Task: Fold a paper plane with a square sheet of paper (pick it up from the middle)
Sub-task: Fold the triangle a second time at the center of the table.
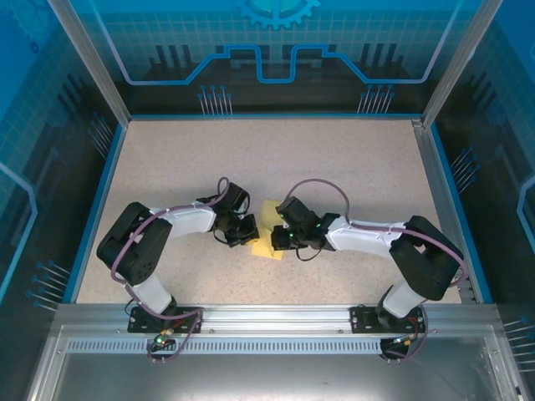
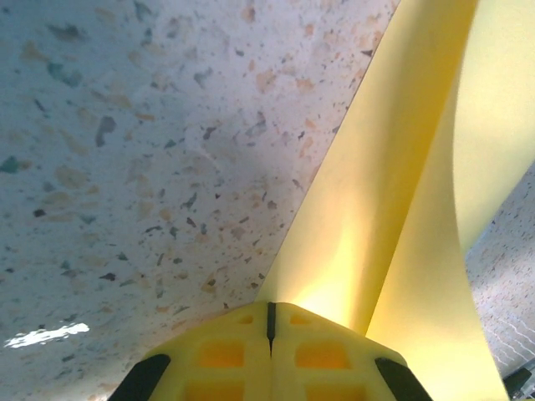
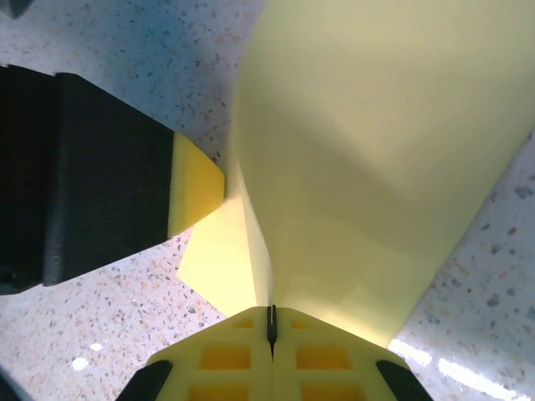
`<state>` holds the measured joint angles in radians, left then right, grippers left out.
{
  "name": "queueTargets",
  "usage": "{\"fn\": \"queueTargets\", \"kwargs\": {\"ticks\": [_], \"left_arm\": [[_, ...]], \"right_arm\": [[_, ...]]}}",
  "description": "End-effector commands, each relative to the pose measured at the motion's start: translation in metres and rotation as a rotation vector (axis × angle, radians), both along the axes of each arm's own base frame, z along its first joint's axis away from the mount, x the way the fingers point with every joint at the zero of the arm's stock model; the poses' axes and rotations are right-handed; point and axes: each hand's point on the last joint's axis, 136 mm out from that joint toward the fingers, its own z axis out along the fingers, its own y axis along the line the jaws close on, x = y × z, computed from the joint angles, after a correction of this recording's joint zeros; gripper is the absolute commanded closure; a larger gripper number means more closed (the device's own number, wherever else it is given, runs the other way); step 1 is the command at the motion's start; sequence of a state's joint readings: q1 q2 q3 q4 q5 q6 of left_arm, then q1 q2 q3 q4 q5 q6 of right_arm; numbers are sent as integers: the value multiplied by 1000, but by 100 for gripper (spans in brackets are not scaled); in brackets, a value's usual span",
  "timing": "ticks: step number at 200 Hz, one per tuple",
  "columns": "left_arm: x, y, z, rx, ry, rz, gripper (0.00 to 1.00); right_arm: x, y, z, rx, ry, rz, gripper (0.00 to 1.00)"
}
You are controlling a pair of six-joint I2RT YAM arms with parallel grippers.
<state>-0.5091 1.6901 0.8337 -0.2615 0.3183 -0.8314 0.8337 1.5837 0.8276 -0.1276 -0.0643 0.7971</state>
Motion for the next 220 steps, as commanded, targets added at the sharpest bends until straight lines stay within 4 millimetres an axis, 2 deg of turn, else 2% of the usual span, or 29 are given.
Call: {"fn": "queueTargets", "kwargs": {"ticks": [1, 47, 108, 140, 165, 190, 196, 220], "left_arm": [[-3, 14, -14, 97, 22, 0, 97], [-1, 15, -13, 108, 16, -3, 96], [4, 7, -1, 75, -25, -29, 91], [6, 4, 2, 67, -37, -38, 89], [5, 5, 0, 72, -30, -38, 88], [4, 6, -1, 82, -28, -36, 88], [4, 6, -2, 83, -27, -38, 88], [5, 7, -3, 89, -25, -39, 89]], "right_arm": [[1, 7, 15, 104, -25, 105, 100], [8, -4, 11, 140, 10, 142, 98], [4, -13, -7, 60, 63, 192, 98], [8, -15, -14, 36, 65, 179, 98], [13, -14, -12, 29, 54, 177, 97], [13, -21, -14, -7, 54, 173, 96], [20, -16, -4, 5, 29, 175, 96], [22, -17, -3, -6, 34, 184, 96]]}}
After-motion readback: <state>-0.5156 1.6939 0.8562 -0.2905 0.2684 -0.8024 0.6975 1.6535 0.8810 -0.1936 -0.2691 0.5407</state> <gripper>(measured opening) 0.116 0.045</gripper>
